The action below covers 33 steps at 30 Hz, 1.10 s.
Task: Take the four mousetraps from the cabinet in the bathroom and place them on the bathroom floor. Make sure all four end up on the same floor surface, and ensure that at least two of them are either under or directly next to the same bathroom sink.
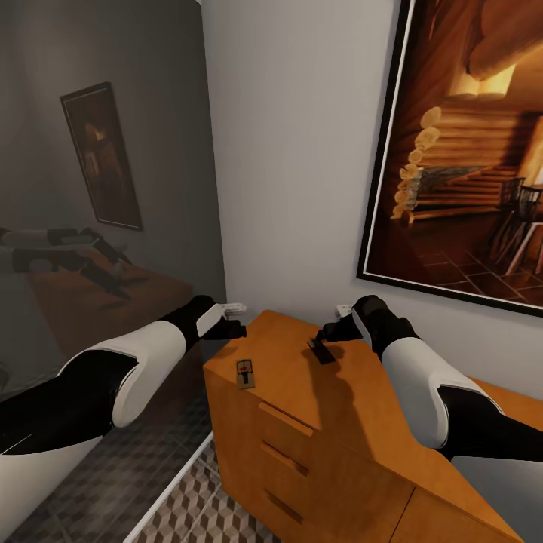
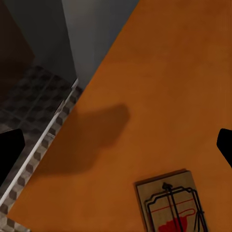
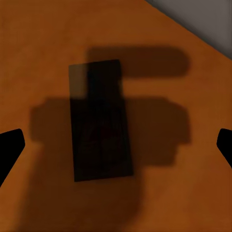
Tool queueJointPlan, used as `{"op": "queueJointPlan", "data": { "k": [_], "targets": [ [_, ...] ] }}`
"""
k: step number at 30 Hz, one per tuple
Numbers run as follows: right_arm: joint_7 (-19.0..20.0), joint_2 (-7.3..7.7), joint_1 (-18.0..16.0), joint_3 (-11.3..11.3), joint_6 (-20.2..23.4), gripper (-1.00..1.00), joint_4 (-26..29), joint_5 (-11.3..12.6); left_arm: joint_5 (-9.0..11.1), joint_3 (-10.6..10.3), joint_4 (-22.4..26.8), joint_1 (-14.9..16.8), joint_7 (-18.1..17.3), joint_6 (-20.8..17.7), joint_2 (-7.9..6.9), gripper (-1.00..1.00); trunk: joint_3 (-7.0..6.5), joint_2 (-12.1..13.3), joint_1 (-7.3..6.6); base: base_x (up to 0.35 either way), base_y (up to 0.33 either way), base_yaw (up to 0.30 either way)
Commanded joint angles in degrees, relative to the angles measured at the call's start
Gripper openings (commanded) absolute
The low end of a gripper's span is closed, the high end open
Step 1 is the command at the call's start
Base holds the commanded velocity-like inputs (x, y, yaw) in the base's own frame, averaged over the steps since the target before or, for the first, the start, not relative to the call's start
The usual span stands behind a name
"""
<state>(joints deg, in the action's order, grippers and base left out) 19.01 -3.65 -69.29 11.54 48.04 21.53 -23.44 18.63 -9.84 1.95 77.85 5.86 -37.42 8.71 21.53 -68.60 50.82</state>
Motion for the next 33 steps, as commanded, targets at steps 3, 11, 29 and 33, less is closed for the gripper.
{"op": "queueJointPlan", "data": {
  "k": [3, 11, 29, 33],
  "targets": [
    [0.4, -0.05, -0.05, 0.41, 0.21, 1.0, 0.09, -0.58, 0.62, -0.35, 0.09, 0.01, 0.38, -0.29, 0.0, 1.0, 0.07, -0.04, 0.0, 0.0, 0.0, 0.0],
    [0.41, -0.05, -0.05, 0.41, 0.21, 1.0, 0.09, -0.62, 0.62, -0.35, 0.16, 0.02, 0.38, -0.29, -0.01, 1.0, 0.07, -0.04, 0.0, 0.0, 0.0, 0.0],
    [0.34, -0.05, -0.04, 0.41, 0.17, 1.0, 0.09, -0.64, 0.62, -0.29, 0.18, 0.01, 0.3, -0.29, -0.07, 1.0, 0.07, -0.04, 0.0, 0.0, 0.0, 0.0],
    [0.33, -0.11, -0.05, 0.41, 0.14, 1.0, 0.09, -0.64, 0.62, -0.3, 0.17, 0.02, 0.33, -0.29, -0.09, 1.0, 0.07, -0.04, 0.0, 0.0, 0.0, 0.0]
  ]
}}
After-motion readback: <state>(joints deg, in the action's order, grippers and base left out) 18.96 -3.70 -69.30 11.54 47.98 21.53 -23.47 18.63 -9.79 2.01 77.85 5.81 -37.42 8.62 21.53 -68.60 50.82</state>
